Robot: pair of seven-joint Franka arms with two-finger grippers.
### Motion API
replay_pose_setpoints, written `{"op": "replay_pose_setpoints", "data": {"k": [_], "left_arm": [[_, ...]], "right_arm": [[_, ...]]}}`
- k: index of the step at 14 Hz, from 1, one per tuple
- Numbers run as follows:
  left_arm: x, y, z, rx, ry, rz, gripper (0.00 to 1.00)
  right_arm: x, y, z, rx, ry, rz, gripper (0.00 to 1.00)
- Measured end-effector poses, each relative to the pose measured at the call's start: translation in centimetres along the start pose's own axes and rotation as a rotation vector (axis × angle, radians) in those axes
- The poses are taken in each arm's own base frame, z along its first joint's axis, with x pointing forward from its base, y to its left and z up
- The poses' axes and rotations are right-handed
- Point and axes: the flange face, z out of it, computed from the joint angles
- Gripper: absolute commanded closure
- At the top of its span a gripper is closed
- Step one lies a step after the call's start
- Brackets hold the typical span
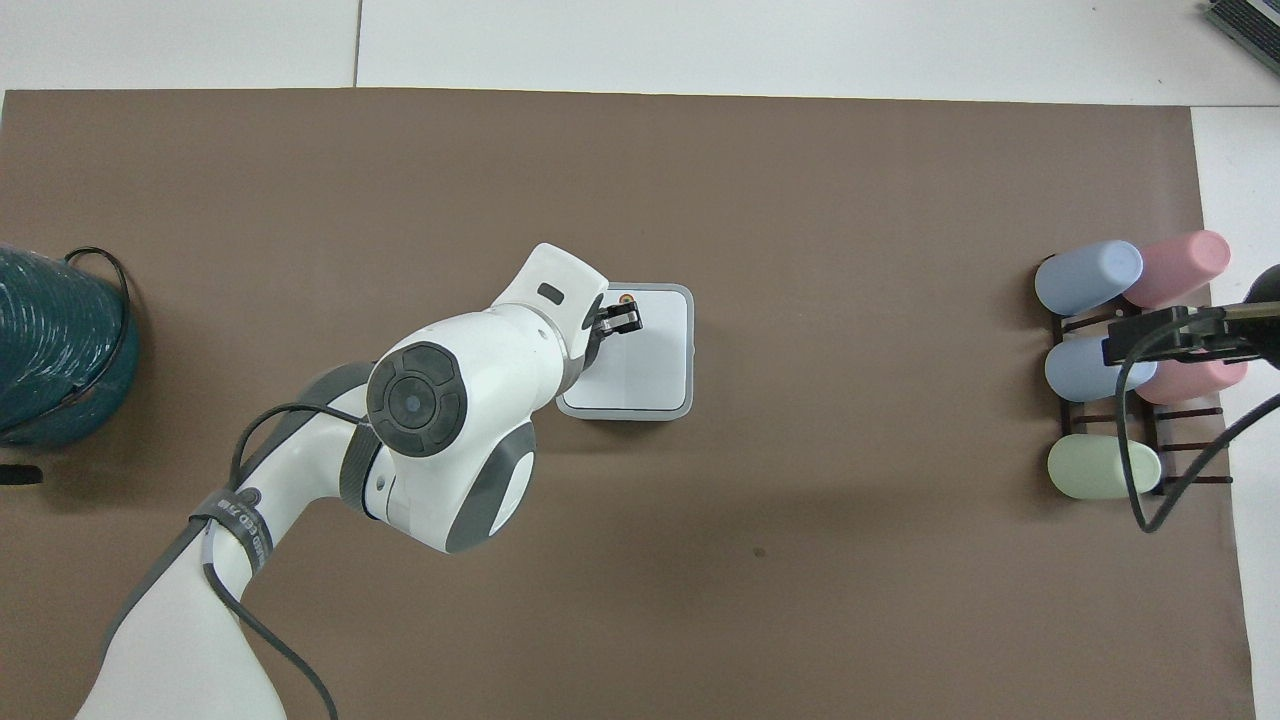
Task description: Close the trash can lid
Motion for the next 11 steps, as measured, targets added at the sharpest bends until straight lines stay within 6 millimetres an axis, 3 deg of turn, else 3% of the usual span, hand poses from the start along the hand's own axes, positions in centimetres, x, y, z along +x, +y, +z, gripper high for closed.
{"op": "replay_pose_setpoints", "data": {"k": [8,11], "left_arm": [[0.2,0.1,0.2,0.003,-0.006,-0.001,1.00],[1.7,0.7,-0.5,0.056,-0.084,-0.011,1.00]], "right_arm": [[0.0,0.0,0.0,0.000,0.000,0.000,0.00],[0.0,0.0,0.0,0.000,0.000,0.000,0.00]]}}
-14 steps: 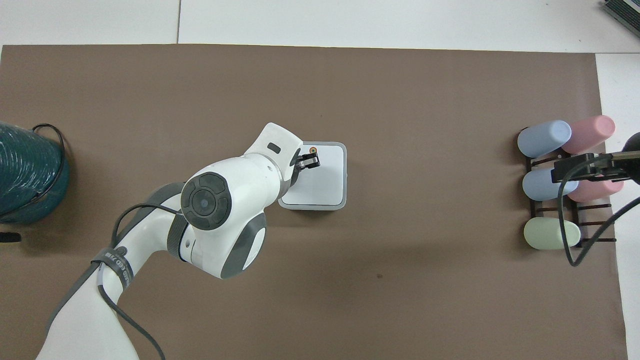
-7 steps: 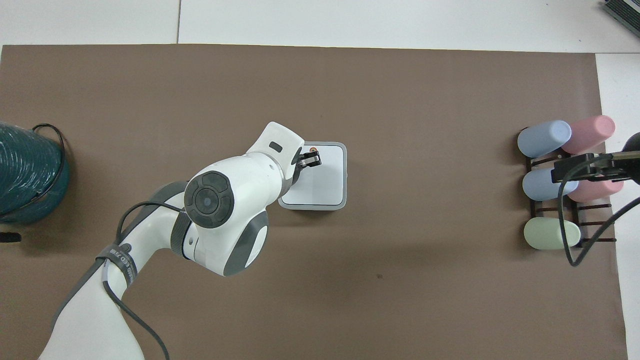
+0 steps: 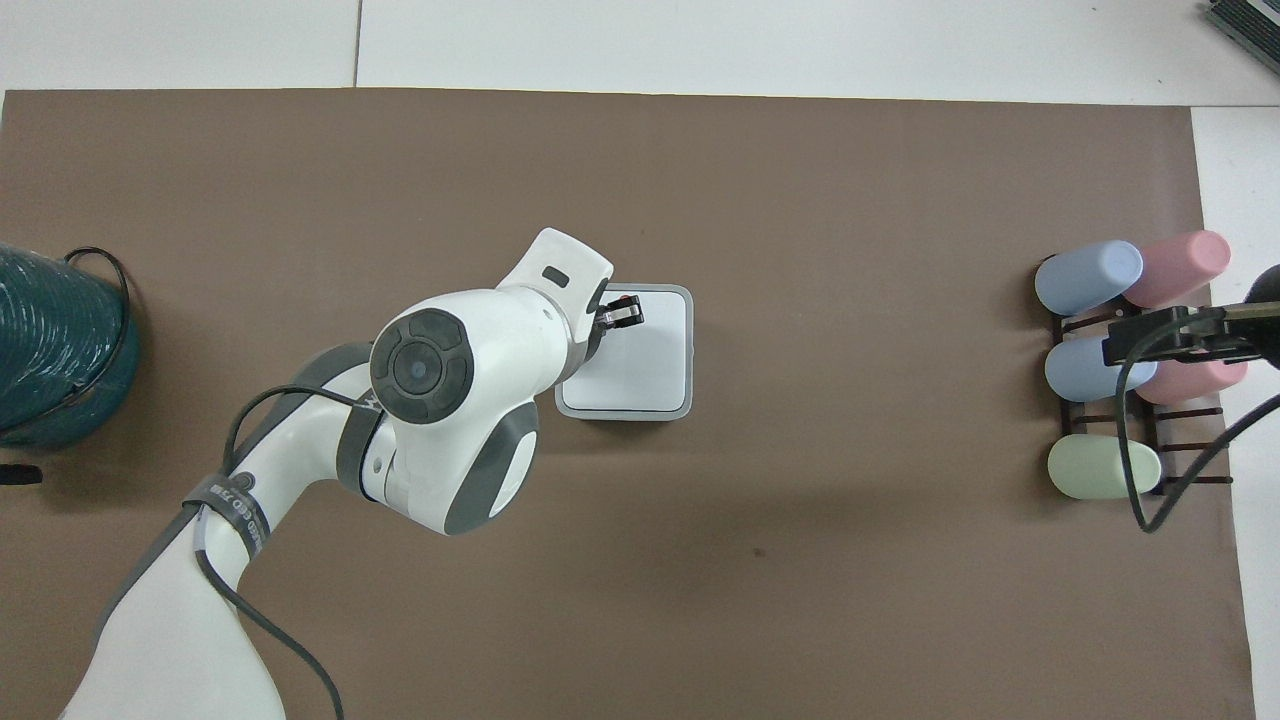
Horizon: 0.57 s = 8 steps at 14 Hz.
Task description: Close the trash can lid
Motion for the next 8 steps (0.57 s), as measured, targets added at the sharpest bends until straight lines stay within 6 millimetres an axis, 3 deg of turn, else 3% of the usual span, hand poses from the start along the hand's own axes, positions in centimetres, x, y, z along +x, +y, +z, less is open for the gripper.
{"op": "replay_pose_setpoints", "data": {"k": [3,8], "left_arm": [[3.8,-0.9,-3.6,0.057,-0.065,-0.043,1.00],[9.5,-5.7,-11.8,0.158,-0.145,-0.095,1.00]], "right_arm": [[0.0,0.0,0.0,0.000,0.000,0.000,0.00],[0.0,0.0,0.0,0.000,0.000,0.000,0.00]]}}
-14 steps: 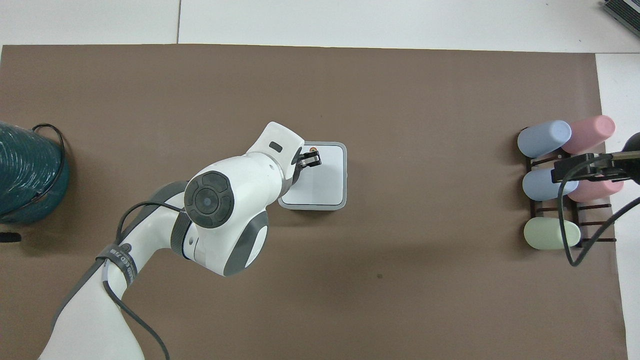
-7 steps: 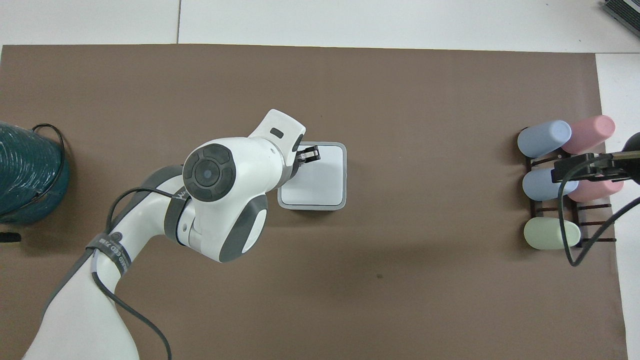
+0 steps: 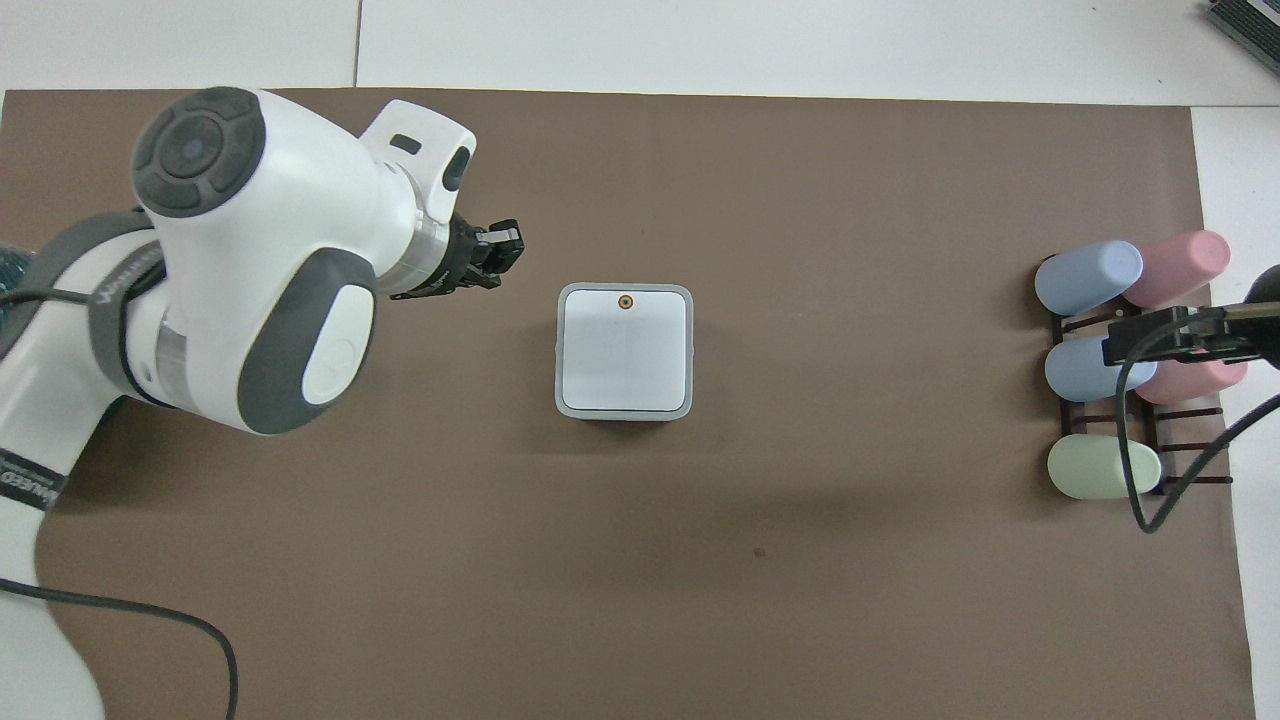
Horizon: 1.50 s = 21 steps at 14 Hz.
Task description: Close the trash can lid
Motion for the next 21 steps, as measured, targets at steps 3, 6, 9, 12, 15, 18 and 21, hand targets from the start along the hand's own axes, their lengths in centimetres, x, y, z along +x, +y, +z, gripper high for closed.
{"op": "replay_pose_setpoints", "data": {"k": [3,6,9,12,15,18,21], "left_arm": [[2.2,-5.5,-4.3,0.040,-0.016,0.045,1.00],[3.4,-12.8,-8.8,0.076,-0.048,0.127,1.00],[3.1,-17.0,-11.4,0.165,-0.073,0.182,0.94],[2.3,-17.2,-11.6,0.214,-0.103,0.235,0.00],[2.2,-17.1,-11.4,0.217,-0.106,0.245,0.00],[2.2,-17.1,-11.4,0.217,-0.106,0.253,0.00],[2.3,-17.1,-11.4,0.217,-0.102,0.255,0.00]], "right_arm": [[0.0,0.0,0.0,0.000,0.000,0.000,0.00],[0.0,0.0,0.0,0.000,0.000,0.000,0.00],[0.0,0.0,0.0,0.000,0.000,0.000,0.00],[0.0,0.0,0.0,0.000,0.000,0.000,0.00],[0.0,0.0,0.0,0.000,0.000,0.000,0.00],[0.0,0.0,0.0,0.000,0.000,0.000,0.00],[0.0,0.0,0.0,0.000,0.000,0.000,0.00]]}}
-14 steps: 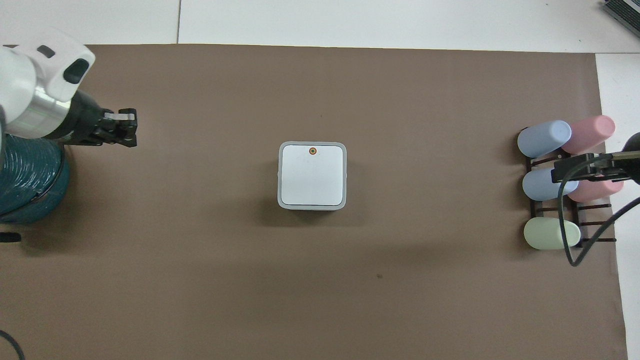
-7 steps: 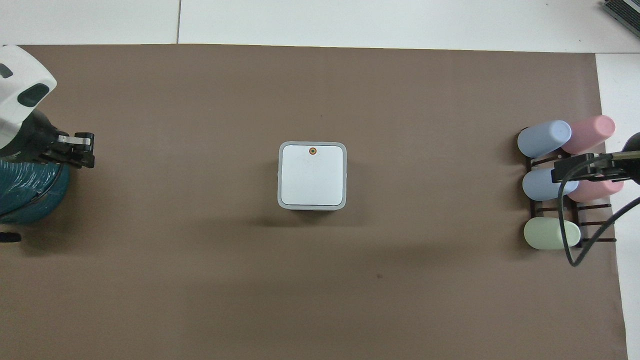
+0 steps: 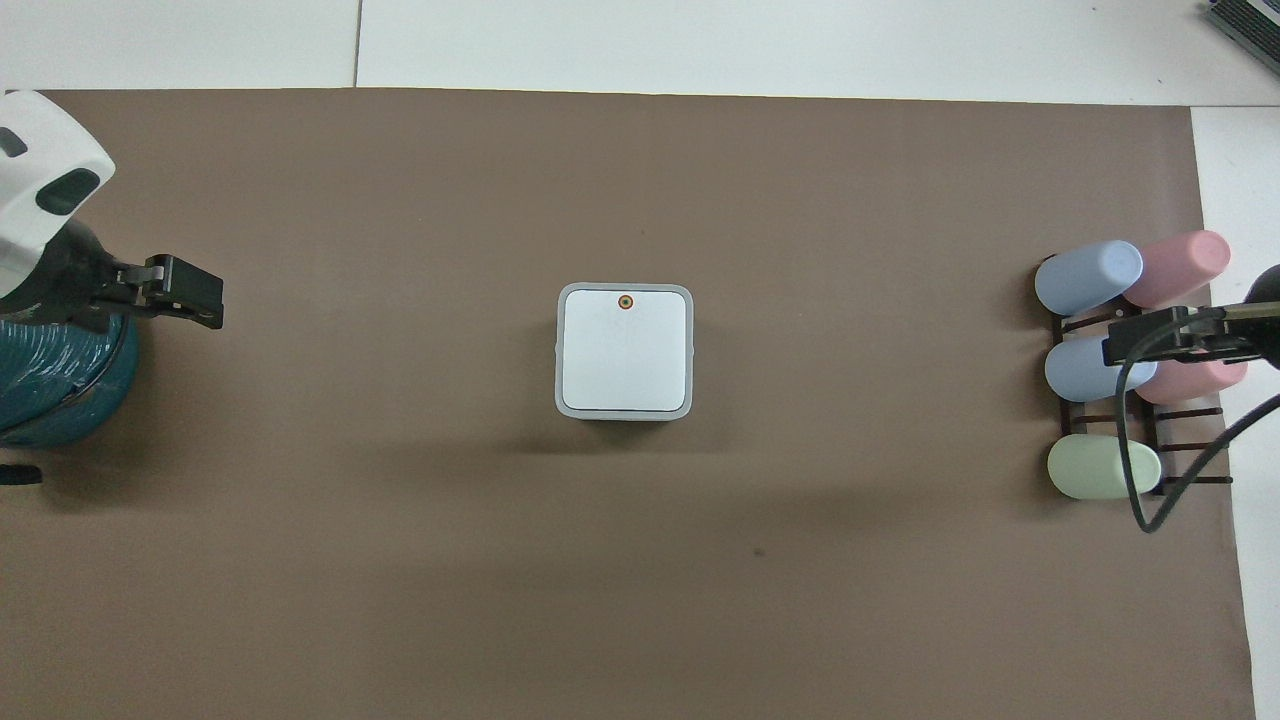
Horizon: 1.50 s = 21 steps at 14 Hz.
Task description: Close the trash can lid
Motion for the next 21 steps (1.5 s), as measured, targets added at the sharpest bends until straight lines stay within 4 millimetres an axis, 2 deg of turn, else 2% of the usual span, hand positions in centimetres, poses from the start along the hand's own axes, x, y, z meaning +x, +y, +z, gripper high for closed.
{"op": "replay_pose_setpoints", "data": {"k": [11,21], "left_arm": [[0.7,-0.5,0.8,-0.005,0.058,-0.013,0.00],[0.1,-0.6,-0.2,-0.004,0.087,-0.013,0.00]], "right_arm": [[0.0,0.0,0.0,0.000,0.000,0.000,0.00],[0.0,0.0,0.0,0.000,0.000,0.000,0.00]]}}
